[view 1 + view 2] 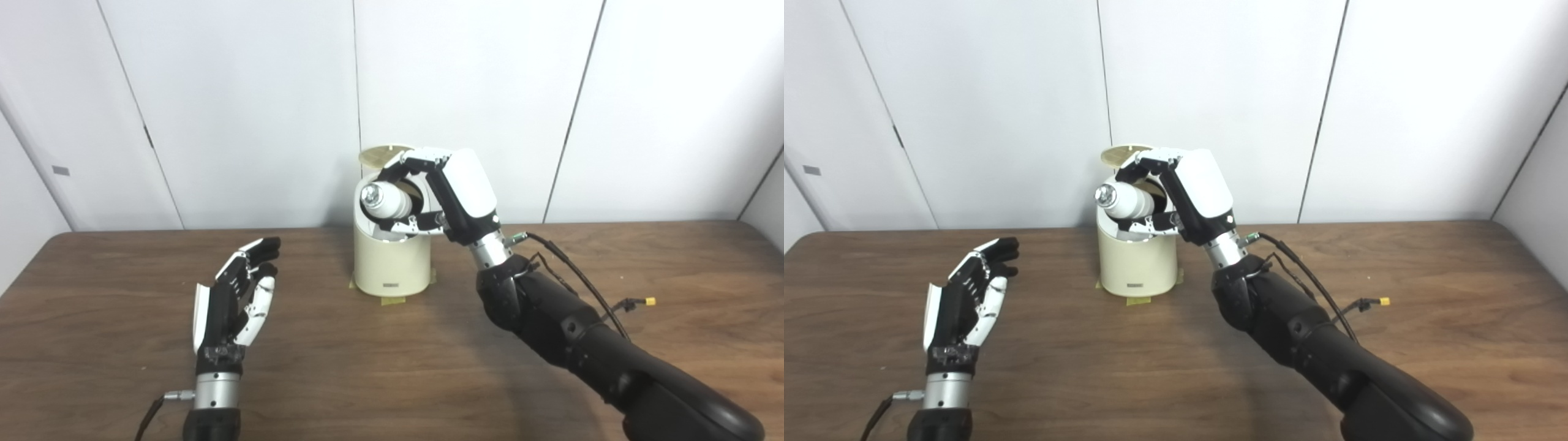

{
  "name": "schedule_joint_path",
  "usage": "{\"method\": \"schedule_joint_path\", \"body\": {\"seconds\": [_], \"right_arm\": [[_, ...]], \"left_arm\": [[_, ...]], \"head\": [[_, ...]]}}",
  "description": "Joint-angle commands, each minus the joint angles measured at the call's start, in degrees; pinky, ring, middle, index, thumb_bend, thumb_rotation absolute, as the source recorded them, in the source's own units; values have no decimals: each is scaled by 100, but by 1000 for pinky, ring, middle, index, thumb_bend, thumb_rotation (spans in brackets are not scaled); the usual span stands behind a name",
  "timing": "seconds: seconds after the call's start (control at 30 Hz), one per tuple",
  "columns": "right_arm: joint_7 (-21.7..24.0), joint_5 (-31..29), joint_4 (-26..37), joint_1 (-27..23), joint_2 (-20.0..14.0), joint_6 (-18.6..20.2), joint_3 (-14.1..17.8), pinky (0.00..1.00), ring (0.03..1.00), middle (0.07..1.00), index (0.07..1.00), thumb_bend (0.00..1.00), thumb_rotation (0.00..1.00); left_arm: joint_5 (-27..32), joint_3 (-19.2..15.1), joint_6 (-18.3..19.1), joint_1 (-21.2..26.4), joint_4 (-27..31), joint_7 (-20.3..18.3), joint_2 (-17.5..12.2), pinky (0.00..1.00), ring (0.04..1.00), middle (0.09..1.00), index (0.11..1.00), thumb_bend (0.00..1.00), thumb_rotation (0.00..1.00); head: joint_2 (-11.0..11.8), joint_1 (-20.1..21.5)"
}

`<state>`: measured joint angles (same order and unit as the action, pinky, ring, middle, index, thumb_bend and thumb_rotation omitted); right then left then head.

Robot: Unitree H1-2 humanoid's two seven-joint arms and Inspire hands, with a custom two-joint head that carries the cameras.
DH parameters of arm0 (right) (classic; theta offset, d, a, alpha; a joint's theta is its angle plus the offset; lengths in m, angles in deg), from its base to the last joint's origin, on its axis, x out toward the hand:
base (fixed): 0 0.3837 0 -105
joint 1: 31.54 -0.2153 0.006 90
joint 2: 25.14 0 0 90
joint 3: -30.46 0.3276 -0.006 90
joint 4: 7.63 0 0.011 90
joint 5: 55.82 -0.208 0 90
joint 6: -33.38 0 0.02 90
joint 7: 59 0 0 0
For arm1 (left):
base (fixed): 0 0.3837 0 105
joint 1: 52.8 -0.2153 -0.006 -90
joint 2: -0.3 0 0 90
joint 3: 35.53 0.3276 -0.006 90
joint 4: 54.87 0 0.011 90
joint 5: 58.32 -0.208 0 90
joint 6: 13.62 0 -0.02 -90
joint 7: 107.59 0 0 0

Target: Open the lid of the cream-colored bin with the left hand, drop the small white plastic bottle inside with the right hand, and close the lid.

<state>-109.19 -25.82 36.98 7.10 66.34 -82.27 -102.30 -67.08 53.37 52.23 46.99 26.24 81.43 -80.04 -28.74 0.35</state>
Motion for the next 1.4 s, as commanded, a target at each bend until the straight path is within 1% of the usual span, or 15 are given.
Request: {"method": "schedule_joint_path", "body": {"seconds": [0.0,0.03,0.07,0.1,0.2,0.23,0.27,0.33,0.4,0.63,0.77,1.03,1.2,1.33,1.37], "right_arm": [[-131,3,36,-220,-70,-127,147,470,539,495,483,531,0],[-99,10,31,-211,-65,-127,174,473,542,495,484,531,0],[-80,11,27,-204,-62,-127,188,483,553,545,488,526,80],[-66,13,25,-199,-59,-127,198,487,559,565,490,524,107],[-46,26,15,-192,-52,-127,220,494,569,589,492,523,133],[-44,31,11,-191,-51,-127,223,497,572,593,543,738,102],[-51,38,4,-192,-50,-127,223,499,575,597,577,872,82],[-78,58,-9,-195,-50,-127,218,503,580,601,598,947,71],[-91,56,-21,-199,-50,-127,210,507,584,603,606,968,74],[-58,10,3,-192,-56,-127,221,513,589,608,613,976,86],[-66,6,2,-199,-55,-127,219,512,586,608,610,966,94],[-109,-15,46,-194,-66,-127,188,500,575,599,600,948,90],[-209,-15,134,-171,-71,-127,179,470,533,562,560,872,127],[-303,-205,228,-138,-42,-127,217,410,444,492,504,827,175],[-327,-249,255,-126,-31,-127,240,397,427,475,493,679,163]], "left_arm": [[-167,104,-197,-503,-273,50,158,684,765,773,757,296,581],[-173,105,-209,-499,-284,53,154,686,766,773,757,297,584],[-158,104,-217,-497,-292,47,153,687,766,773,757,295,585],[-146,103,-218,-496,-294,43,154,689,767,774,757,295,584],[-136,105,-203,-496,-283,30,152,687,768,776,758,295,582],[-132,104,-196,-497,-280,26,153,682,768,776,758,297,584],[-135,105,-178,-498,-273,28,154,679,767,775,757,299,585],[-152,108,-192,-496,-282,33,150,683,768,775,758,300,590],[-138,109,-224,-485,-308,34,150,682,767,775,759,292,586],[-227,109,-221,-474,-325,81,146,665,761,771,758,302,601],[-192,120,-208,-477,-311,42,131,676,765,774,759,298,621],[-182,120,-201,-480,-308,41,138,678,767,774,759,303,614],[-154,121,-181,-480,-298,12,137,684,770,778,762,311,609],[-176,114,-213,-466,-334,41,139,686,768,774,759,307,605],[-174,113,-212,-466,-335,42,140,685,767,774,759,303,605]], "head": [[-5,3],[-7,4],[-7,5],[-7,5],[-8,7],[-8,8],[-8,8],[-8,8],[-4,13],[2,12],[-1,15],[-6,17],[-6,22],[-4,19],[-2,23]]}}
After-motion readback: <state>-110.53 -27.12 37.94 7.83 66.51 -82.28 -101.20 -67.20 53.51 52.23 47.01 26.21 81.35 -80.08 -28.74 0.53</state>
